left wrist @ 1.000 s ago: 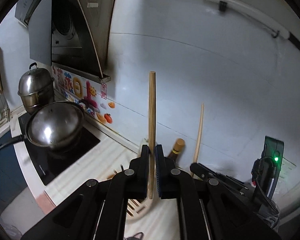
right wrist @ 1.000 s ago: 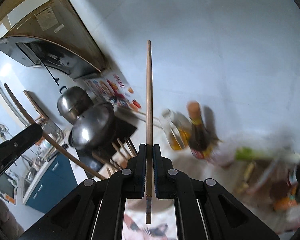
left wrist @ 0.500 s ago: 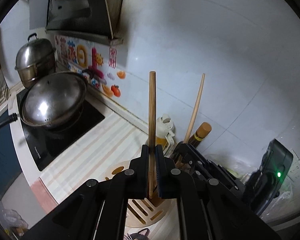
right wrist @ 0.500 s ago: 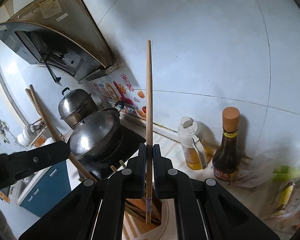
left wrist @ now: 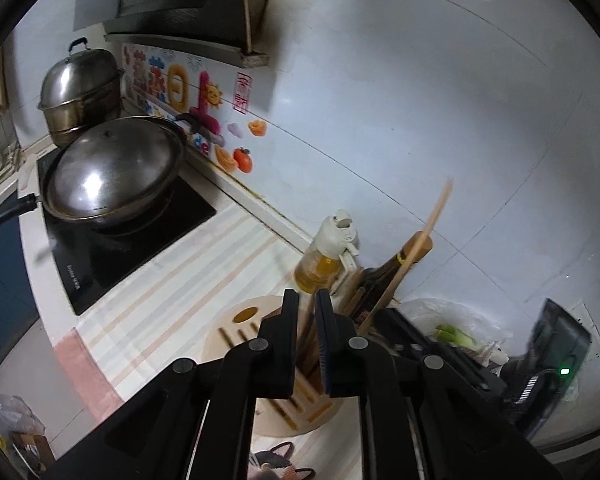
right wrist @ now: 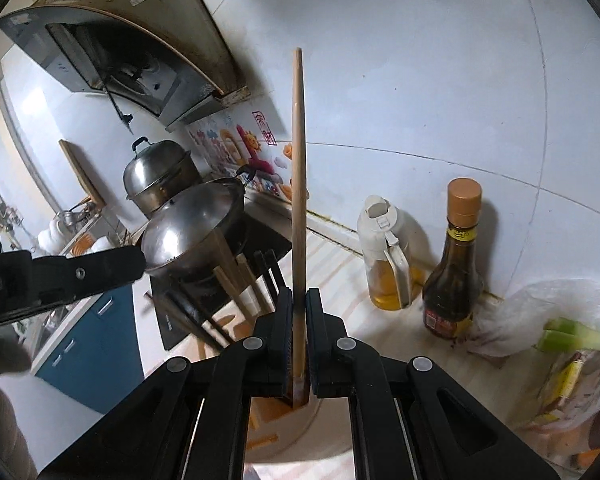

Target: Organize utensils

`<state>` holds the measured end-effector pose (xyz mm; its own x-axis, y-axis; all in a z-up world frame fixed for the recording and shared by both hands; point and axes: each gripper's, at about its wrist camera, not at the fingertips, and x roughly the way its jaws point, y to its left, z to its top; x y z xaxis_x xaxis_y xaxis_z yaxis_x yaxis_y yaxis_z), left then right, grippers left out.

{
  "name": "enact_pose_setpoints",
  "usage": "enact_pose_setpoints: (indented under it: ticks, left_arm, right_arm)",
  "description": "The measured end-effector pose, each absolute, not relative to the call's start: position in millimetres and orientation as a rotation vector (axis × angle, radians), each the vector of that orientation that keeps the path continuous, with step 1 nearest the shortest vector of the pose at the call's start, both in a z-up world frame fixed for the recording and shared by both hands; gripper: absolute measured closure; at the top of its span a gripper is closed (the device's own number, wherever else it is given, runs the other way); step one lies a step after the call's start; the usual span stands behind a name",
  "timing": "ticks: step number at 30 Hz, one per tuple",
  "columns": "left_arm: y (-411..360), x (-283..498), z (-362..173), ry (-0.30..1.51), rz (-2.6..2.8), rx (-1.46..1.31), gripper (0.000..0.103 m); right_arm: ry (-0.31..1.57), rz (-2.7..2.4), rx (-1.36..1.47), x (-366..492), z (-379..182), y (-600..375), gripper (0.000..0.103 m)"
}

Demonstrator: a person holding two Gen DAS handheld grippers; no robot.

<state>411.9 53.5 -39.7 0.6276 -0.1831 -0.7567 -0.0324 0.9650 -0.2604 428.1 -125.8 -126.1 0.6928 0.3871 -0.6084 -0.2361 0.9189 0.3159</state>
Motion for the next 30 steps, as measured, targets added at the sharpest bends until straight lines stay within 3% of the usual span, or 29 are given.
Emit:
enact_pose_setpoints:
  ticks: [1, 2, 3, 5, 9, 12, 15, 16, 30]
  left_arm:
    - [55, 408, -38, 0.885, -0.075, -0.257, 0.091]
    - [56, 405, -38, 0.883, -0.063, -0.251, 0.08]
    - [58, 400, -37, 0.882, -0.042, -0.242, 0.055]
    - [61, 390, -36, 0.864, -0.006, -0.233, 0.021]
    - [68, 368, -42, 0.845, 0.048, -0.198, 0.019]
    - [68, 356, -53, 0.852, 0.095, -0.148, 0.0]
    - [66, 341, -63, 0.841, 0.15, -0.089, 0.0]
    - [65, 336, -66, 0.84, 0.166, -0.071, 0.0]
    - [63, 258, -48, 0.778, 0.153, -0.065, 0.0]
  right_arm:
    - [0.726, 0.355, 0.22, 423, -123, -128, 0.096]
    - [0.725, 0.351, 0.217, 419, -120, -129, 0.095]
    - [0.721, 0.349, 0.216, 414, -117, -131, 0.094]
    - [0.713, 0.344, 0.215, 402, -109, -136, 0.084]
    - [0.71, 0.316, 0.188, 381, -100, -142, 0.056]
    - [0.723, 0.285, 0.139, 370, -99, -141, 0.035]
    - [0.742, 0.251, 0.09, 360, -103, -138, 0.008]
    - [0.749, 0.248, 0.075, 355, -104, -137, 0.003]
    - [0.722, 0.069, -0.034, 273, -76, -135, 0.0]
